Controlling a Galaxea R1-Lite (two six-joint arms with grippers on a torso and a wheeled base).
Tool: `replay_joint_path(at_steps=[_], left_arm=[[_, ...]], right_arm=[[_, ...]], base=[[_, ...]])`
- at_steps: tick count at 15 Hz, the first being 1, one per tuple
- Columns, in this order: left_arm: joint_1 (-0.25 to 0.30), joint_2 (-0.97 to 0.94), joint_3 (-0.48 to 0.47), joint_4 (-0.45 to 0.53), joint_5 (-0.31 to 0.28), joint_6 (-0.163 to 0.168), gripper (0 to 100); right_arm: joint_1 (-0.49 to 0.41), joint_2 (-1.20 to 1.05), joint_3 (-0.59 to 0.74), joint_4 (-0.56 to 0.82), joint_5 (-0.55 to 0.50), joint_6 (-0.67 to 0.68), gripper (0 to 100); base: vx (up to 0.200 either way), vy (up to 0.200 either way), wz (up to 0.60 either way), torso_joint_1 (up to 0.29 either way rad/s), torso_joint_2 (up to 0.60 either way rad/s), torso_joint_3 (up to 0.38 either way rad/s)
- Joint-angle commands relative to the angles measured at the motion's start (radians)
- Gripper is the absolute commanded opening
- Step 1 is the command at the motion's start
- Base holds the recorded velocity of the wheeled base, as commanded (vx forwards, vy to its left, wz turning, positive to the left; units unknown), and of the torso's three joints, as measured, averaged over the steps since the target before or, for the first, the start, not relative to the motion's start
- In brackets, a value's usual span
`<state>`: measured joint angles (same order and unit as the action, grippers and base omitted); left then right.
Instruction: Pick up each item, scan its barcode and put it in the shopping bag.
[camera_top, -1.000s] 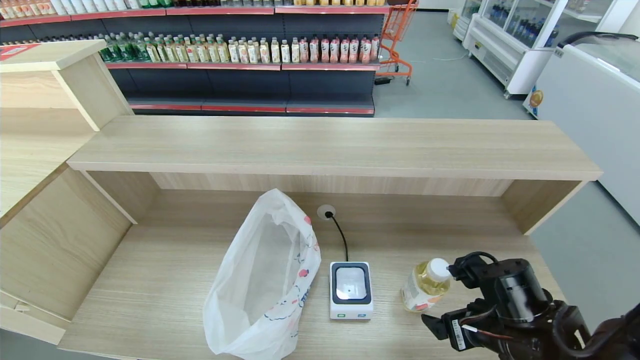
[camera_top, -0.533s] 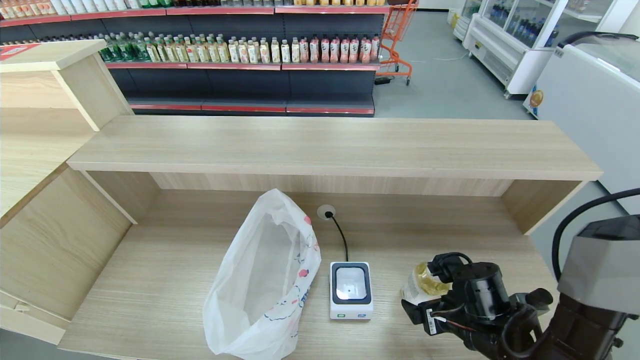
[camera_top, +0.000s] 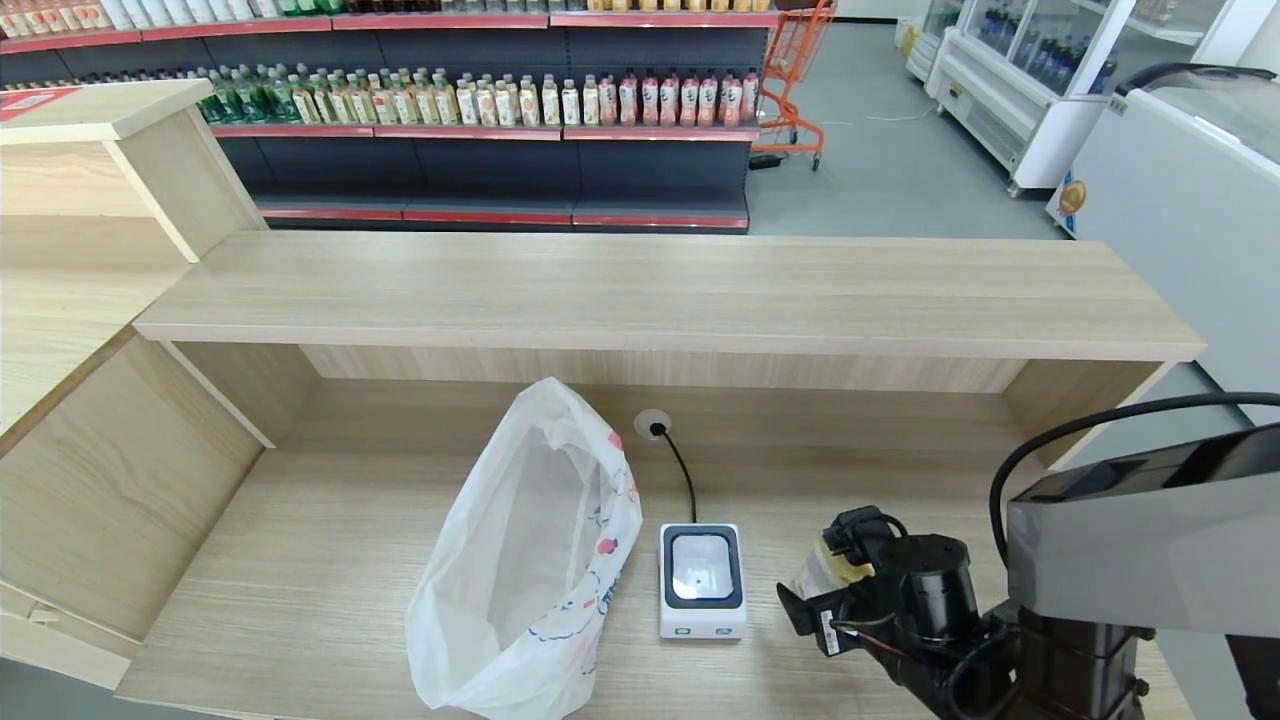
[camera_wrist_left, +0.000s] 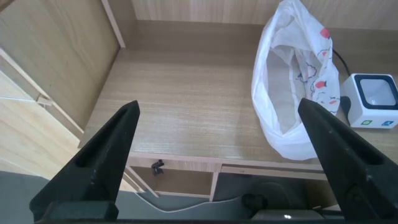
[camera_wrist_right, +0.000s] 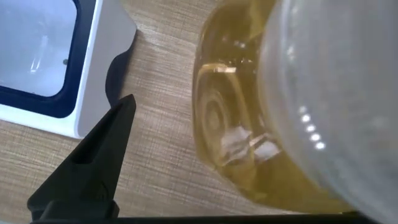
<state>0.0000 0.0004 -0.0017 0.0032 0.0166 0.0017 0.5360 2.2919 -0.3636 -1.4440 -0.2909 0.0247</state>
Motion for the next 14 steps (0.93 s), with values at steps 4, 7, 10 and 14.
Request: replay_joint_path(at_steps=[4, 7, 10, 14], left_arm=[[0.000, 0.000, 0.000, 0.000, 0.000, 0.000, 100], [0.000, 0.000, 0.000, 0.000, 0.000, 0.000, 100], [0.000, 0.000, 0.000, 0.000, 0.000, 0.000, 100], [0.000, 0.000, 0.000, 0.000, 0.000, 0.000, 100]], right_arm=[[0.001, 0.049, -0.037, -0.059, 0.006, -0.009, 100], [0.001, 0.060, -0.054, -0.095, 0.016, -0.012, 100], [0.002, 0.072, -0.054, -0.127, 0.047, -0.014, 100], [0.001, 0.077, -0.064, -0.127, 0.052, -0.049, 0]], base=[[0.000, 0.000, 0.00, 0.000, 0.00, 0.000], [0.000, 0.000, 0.00, 0.000, 0.00, 0.000], [0.000, 0.000, 0.00, 0.000, 0.00, 0.000], [0.000, 0.000, 0.00, 0.000, 0.00, 0.000]])
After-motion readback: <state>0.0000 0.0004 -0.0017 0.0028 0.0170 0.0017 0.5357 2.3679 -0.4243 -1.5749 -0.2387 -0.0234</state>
